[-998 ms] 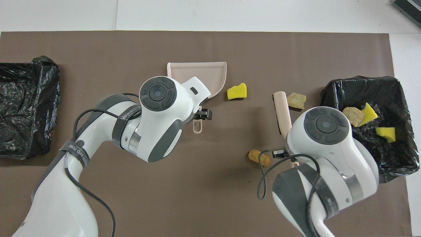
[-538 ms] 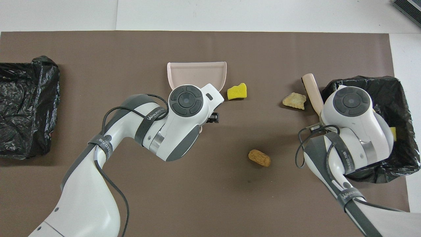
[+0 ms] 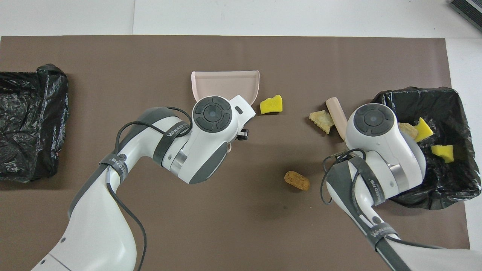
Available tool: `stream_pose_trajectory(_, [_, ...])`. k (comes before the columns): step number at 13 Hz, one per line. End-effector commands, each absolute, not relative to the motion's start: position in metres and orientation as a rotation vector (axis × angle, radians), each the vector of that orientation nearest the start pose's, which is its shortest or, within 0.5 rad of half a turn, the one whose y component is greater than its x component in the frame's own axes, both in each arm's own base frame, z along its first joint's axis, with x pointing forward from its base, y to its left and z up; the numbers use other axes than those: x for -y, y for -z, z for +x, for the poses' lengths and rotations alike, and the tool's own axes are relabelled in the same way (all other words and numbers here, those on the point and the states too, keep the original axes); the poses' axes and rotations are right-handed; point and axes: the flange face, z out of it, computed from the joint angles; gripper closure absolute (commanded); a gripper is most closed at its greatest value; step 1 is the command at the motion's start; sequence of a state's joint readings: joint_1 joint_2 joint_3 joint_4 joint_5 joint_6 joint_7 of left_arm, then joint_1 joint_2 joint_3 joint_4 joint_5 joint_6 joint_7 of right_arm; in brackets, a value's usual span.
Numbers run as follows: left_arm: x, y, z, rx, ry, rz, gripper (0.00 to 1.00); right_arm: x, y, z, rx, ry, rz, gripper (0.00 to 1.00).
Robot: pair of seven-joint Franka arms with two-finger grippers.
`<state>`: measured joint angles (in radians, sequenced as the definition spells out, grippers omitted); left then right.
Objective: Sweep and dump trash in bin
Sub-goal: 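Sweep the crumbs toward the dustpan with the brush in the right gripper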
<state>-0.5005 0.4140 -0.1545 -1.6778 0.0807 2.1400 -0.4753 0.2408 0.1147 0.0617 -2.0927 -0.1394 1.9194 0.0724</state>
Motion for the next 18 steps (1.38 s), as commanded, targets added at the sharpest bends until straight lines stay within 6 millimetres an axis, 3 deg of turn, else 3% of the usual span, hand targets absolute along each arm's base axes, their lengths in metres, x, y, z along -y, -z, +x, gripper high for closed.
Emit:
stream_pose_trajectory(1, [0.364,-0.408,0.542,-0.572,0.051,-3.059,1.0,-0.167,-0.368,0.505,0.549,-0.458,-3.157,1.0])
stream_pose_trajectory(2, [0.358,-0.414,0.541,-0.706,0.03,-3.024,1.0,-0.164,-0.381,0.51,0.546,-0.464,-3.15,1.0])
stream_pose_trajectory(4, [0.345,-0.426,0.535,-0.798,-0.027,-2.974,1.0,-0.156,-0.411,0.519,0.528,-0.42,-3.152,1.0])
stream_pose_trajectory(6, [0.299,-0.453,0.538,-1.094,-0.05,-2.868,1.0,-0.137,-0.407,0.523,0.437,-0.398,-3.163,1.0])
stream_pose_trajectory(7, [0.272,-0.466,0.534,-1.222,-0.082,-2.808,1.0,-0.121,-0.399,0.526,0.358,-0.328,-3.173,1.0])
stream_pose_trajectory(8, [0.242,-0.477,0.524,-1.33,-0.141,-2.75,1.0,-0.119,-0.396,0.527,0.318,-0.286,-3.18,1.0])
stream_pose_trajectory(11, [0.179,-0.476,0.498,-1.587,-0.234,-2.611,1.0,-0.139,-0.366,0.537,0.216,-0.251,-3.193,1.0])
stream_pose_trajectory(14, [0.156,-0.463,0.486,-1.822,-0.242,-2.467,1.0,-0.151,-0.346,0.552,0.256,-0.26,-3.187,1.0])
stream_pose_trajectory(16, [0.145,-0.45,0.464,-1.942,-0.285,-2.385,1.0,-0.184,-0.337,0.564,0.316,-0.241,-3.173,1.0])
stream_pose_trajectory(18, [0.142,-0.44,0.459,-1.98,-0.235,-2.346,1.0,-0.205,-0.348,0.568,0.29,-0.241,-3.114,1.0])
